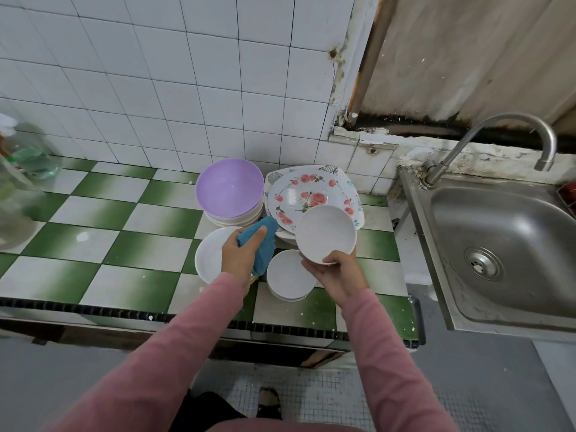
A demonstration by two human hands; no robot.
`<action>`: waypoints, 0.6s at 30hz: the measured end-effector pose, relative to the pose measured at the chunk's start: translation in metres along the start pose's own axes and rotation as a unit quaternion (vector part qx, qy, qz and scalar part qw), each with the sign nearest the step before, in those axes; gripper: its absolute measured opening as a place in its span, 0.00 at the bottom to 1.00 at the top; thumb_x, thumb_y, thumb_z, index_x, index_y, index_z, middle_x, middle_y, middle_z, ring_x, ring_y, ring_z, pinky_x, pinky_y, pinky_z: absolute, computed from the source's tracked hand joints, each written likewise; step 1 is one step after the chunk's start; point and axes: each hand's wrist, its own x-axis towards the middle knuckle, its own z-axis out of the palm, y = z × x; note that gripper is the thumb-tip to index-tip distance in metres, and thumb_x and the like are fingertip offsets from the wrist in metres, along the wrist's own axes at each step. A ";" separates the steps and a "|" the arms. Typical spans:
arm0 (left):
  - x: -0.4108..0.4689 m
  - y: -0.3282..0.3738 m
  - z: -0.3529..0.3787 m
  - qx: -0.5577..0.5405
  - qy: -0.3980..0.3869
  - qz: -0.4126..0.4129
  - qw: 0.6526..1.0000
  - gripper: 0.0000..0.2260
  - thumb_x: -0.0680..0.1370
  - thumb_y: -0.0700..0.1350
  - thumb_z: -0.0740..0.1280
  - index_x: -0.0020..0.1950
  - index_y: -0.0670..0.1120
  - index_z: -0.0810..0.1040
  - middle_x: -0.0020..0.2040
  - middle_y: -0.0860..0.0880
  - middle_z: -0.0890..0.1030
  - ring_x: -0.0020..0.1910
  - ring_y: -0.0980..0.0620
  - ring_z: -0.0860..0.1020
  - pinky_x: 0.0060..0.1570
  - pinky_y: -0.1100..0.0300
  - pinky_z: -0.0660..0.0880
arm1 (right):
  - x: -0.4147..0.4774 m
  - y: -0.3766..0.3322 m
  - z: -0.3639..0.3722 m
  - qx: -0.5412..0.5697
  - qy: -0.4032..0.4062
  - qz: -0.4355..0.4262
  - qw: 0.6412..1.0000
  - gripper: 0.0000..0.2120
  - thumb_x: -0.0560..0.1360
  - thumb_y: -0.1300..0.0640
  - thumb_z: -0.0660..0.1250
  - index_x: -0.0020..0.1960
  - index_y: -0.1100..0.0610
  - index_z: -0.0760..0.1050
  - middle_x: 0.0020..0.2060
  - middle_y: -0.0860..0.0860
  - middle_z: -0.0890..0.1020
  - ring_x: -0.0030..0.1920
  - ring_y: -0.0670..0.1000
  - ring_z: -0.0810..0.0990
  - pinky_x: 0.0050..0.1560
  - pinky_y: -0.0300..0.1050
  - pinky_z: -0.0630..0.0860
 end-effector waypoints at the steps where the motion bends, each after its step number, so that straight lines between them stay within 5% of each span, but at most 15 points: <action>1: -0.001 0.000 0.001 -0.004 -0.002 0.003 1.000 0.16 0.75 0.52 0.72 0.60 0.50 0.74 0.57 0.47 0.79 0.55 0.47 0.79 0.55 0.50 0.79 | 0.002 0.000 0.000 0.043 -0.006 0.005 0.999 0.35 0.71 0.76 0.51 0.72 0.50 0.64 0.69 0.64 0.69 0.65 0.74 0.72 0.55 0.63 0.80; 5: -0.007 0.005 0.004 -0.048 -0.016 0.021 0.999 0.11 0.75 0.50 0.73 0.55 0.50 0.76 0.56 0.46 0.81 0.56 0.46 0.80 0.55 0.49 0.79 | 0.003 -0.001 0.002 0.106 -0.031 0.041 0.993 0.39 0.65 0.74 0.57 0.75 0.56 0.64 0.70 0.68 0.70 0.61 0.74 0.77 0.49 0.61 0.82; 8: -0.012 0.013 0.009 -0.080 0.001 0.058 0.995 0.09 0.75 0.49 0.73 0.53 0.51 0.77 0.54 0.48 0.81 0.55 0.46 0.80 0.55 0.50 0.80 | 0.001 0.000 0.004 0.077 -0.038 0.059 0.995 0.35 0.67 0.68 0.64 0.74 0.57 0.65 0.69 0.67 0.72 0.59 0.72 0.78 0.53 0.63 0.81; 14: -0.034 0.030 0.025 -0.030 0.015 0.244 0.969 0.07 0.77 0.45 0.72 0.52 0.51 0.77 0.47 0.55 0.80 0.41 0.63 0.78 0.41 0.65 0.77 | 0.001 0.002 0.018 0.030 -0.043 0.057 0.997 0.29 0.75 0.47 0.69 0.72 0.54 0.67 0.65 0.62 0.76 0.63 0.65 0.77 0.61 0.65 0.76; 18: -0.038 0.019 0.031 0.081 -0.048 0.340 0.936 0.10 0.76 0.43 0.73 0.54 0.54 0.78 0.56 0.58 0.81 0.54 0.62 0.79 0.52 0.68 0.76 | 0.004 0.005 0.025 0.024 -0.073 0.048 0.996 0.32 0.77 0.37 0.64 0.73 0.55 0.69 0.65 0.62 0.78 0.65 0.64 0.78 0.61 0.67 0.76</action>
